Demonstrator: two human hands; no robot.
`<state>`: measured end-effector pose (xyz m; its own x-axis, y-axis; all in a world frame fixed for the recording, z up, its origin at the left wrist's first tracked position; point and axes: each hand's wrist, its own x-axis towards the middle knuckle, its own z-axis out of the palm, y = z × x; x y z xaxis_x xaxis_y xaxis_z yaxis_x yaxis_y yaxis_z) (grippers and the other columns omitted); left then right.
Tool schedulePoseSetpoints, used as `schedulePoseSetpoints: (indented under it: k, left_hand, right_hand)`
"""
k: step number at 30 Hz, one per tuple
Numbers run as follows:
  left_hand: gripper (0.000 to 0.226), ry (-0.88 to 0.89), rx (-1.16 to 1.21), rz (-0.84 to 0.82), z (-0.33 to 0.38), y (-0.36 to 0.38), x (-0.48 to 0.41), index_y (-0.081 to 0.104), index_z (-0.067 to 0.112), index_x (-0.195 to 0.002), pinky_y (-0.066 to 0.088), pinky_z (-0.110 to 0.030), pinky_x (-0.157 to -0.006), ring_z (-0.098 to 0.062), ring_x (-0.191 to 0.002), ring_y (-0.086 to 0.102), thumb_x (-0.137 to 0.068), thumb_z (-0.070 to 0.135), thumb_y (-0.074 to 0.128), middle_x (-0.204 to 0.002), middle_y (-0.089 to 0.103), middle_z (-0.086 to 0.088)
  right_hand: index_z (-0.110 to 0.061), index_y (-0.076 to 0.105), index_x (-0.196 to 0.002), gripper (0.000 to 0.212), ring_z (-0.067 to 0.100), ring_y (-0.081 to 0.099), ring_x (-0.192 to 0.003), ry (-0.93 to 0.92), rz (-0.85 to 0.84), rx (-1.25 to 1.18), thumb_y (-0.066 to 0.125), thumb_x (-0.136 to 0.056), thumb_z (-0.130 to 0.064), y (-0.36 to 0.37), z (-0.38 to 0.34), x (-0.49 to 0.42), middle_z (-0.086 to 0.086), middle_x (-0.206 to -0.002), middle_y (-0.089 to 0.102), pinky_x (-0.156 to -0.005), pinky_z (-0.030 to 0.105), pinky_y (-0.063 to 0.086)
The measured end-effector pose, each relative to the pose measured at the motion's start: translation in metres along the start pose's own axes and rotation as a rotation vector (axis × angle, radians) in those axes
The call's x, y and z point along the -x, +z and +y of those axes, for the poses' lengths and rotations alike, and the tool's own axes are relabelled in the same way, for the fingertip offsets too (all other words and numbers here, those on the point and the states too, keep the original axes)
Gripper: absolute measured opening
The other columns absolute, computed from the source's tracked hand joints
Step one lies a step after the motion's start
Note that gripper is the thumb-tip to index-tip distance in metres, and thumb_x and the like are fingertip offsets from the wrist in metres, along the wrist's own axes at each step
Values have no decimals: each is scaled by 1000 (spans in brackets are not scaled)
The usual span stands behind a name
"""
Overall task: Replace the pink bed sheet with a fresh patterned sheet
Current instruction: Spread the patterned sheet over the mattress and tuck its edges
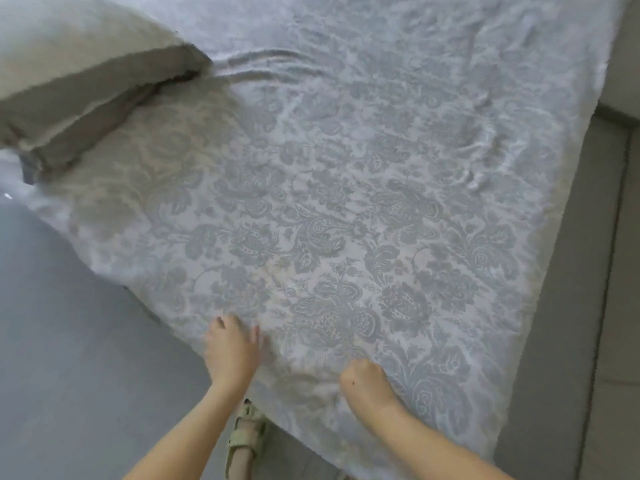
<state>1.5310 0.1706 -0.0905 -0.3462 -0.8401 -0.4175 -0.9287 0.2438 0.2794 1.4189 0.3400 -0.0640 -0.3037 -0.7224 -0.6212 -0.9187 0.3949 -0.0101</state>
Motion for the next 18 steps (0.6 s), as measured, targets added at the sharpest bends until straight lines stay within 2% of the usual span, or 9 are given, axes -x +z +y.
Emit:
schedulePoseSetpoints:
  k: [1,2,3,5,7,8,10,12,18]
  left_hand:
    - [56,-201,146,-3,-5,7,2,40,-4,-128,42,-44,-89,-40,-112,46,-93,37,53,-128,44,-25]
    - [62,-367,285,-19,-11,15,3,37,-8,-130,41,-45,-91,-43,-114,46,-92,38,54,-129,42,-29]
    - [65,-492,449,-28,-16,24,4,37,-11,-130,41,-45,-91,-44,-114,47,-92,40,54,-129,43,-32]
    - [64,-596,683,-59,-23,39,3,45,-16,-122,43,-40,-86,-44,-110,51,-92,40,54,-122,51,-33]
    - [55,-623,852,2,-26,53,-1,50,-17,-113,38,-38,-79,-44,-105,53,-93,33,55,-113,56,-32]
    - [48,-617,888,57,-29,54,-3,51,-15,-107,36,-38,-75,-43,-99,53,-93,30,56,-105,56,-30]
    - [31,-565,938,184,-35,63,-6,48,-5,-84,31,-38,-65,-35,-75,48,-94,24,55,-80,52,-22]
    - [36,-492,906,253,-38,68,-11,38,4,-66,24,-37,-54,-27,-58,37,-95,17,52,-61,42,-14]
    - [41,-357,846,339,-52,73,1,35,10,-59,22,-32,-50,-24,-54,37,-95,22,50,-55,41,-7]
  right_hand:
    - [1,48,-47,21,26,49,-47,-25,-28,-35,66,-39,7,-2,0,2,15,-48,39,-46,23,24]
    - [5,59,-65,8,31,54,-61,-52,-36,-58,63,-61,10,3,2,2,17,-56,43,-54,27,30]
    - [7,60,-81,10,33,52,-73,-67,-61,-46,53,-76,12,6,7,-1,16,-60,38,-61,30,33]
    - [9,58,-95,17,35,48,-78,-58,-164,-69,43,-87,8,11,12,-7,15,-64,35,-59,29,33]
    - [10,57,-103,21,32,46,-70,-45,-184,-67,42,-90,3,6,16,-14,23,-81,50,-54,23,28]
    - [12,55,-102,21,30,43,-65,-49,-174,-82,41,-92,2,5,14,-16,23,-83,51,-54,20,26]
    - [9,49,-79,15,26,34,-60,-85,-148,-13,43,-90,1,-1,13,-15,14,-70,37,-48,20,19]
    - [1,39,-66,19,25,31,-59,-93,-111,22,48,-83,0,-1,16,-15,10,-63,30,-46,21,16]
    - [-9,26,-56,31,17,22,-50,-120,-63,94,47,-78,-2,9,14,-9,6,-59,25,-44,25,16]
